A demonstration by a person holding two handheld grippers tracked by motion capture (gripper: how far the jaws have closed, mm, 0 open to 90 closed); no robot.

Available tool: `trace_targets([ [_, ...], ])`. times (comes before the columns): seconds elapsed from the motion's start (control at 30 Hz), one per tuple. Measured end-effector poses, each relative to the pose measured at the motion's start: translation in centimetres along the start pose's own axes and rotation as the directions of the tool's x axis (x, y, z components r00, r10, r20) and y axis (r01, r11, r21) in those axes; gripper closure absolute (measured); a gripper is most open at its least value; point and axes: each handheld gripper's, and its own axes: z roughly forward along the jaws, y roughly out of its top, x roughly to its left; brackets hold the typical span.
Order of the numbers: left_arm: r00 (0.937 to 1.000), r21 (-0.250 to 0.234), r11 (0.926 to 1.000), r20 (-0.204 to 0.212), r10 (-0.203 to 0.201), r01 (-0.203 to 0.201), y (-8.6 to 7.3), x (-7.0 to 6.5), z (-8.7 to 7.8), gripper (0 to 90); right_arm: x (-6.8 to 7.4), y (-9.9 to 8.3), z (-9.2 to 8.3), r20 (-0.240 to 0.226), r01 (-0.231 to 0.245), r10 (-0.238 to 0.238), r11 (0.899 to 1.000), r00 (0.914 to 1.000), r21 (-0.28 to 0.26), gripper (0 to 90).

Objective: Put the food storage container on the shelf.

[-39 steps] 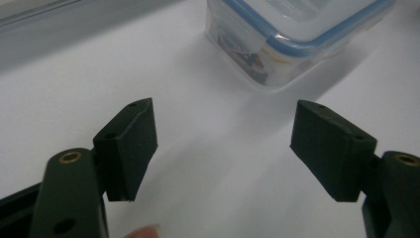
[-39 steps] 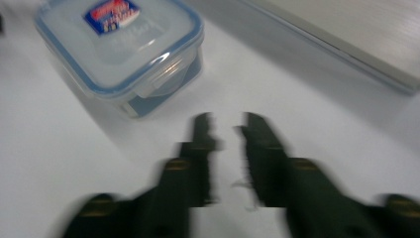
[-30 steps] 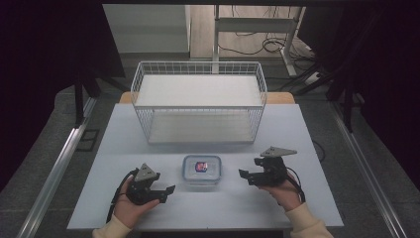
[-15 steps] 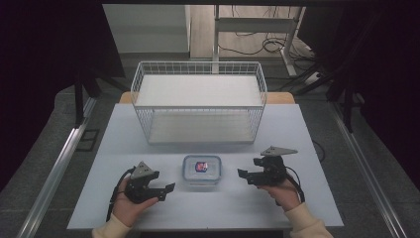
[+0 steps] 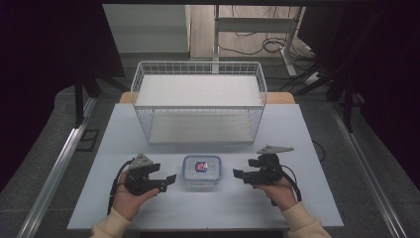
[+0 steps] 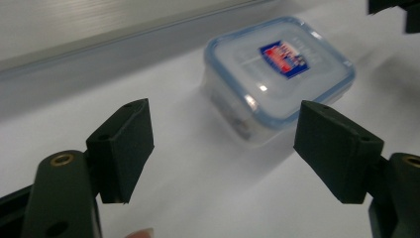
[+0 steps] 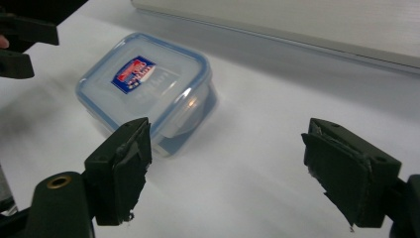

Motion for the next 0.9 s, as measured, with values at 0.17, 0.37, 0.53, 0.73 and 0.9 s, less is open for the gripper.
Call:
trace_targets([
  [0.17,0.9935,0.017,0.9966,0.080,-0.081,0.080,1.1,0.7,0.6,22.7,0.4,0.7,1.0,-0.033,-0.027,0.028,1.000,0.9991,0.013,19.5],
  [0.37,0.9679,0.032,0.9795,0.150,-0.201,0.199,1.8,2.6,1.7,22.9,1.5,1.9,2.1,-0.053,-0.024,0.025,1.000,0.9983,0.020,20.1],
  [0.53,0.9323,0.100,0.9601,0.232,-0.278,0.261,2.0,3.6,3.2,21.3,1.9,2.4,3.0,-0.086,-0.058,0.060,0.998,0.9945,0.025,20.7],
  [0.73,0.8918,0.125,0.9392,0.295,-0.343,0.320,2.0,4.4,4.8,21.8,1.7,2.2,4.2,-0.156,-0.168,0.170,0.985,0.9730,0.025,21.5],
  [0.9,0.8733,0.158,0.9274,0.314,-0.373,0.339,1.6,4.7,6.0,20.9,1.7,1.9,5.2,-0.172,-0.193,0.200,0.980,0.9647,0.055,22.4],
])
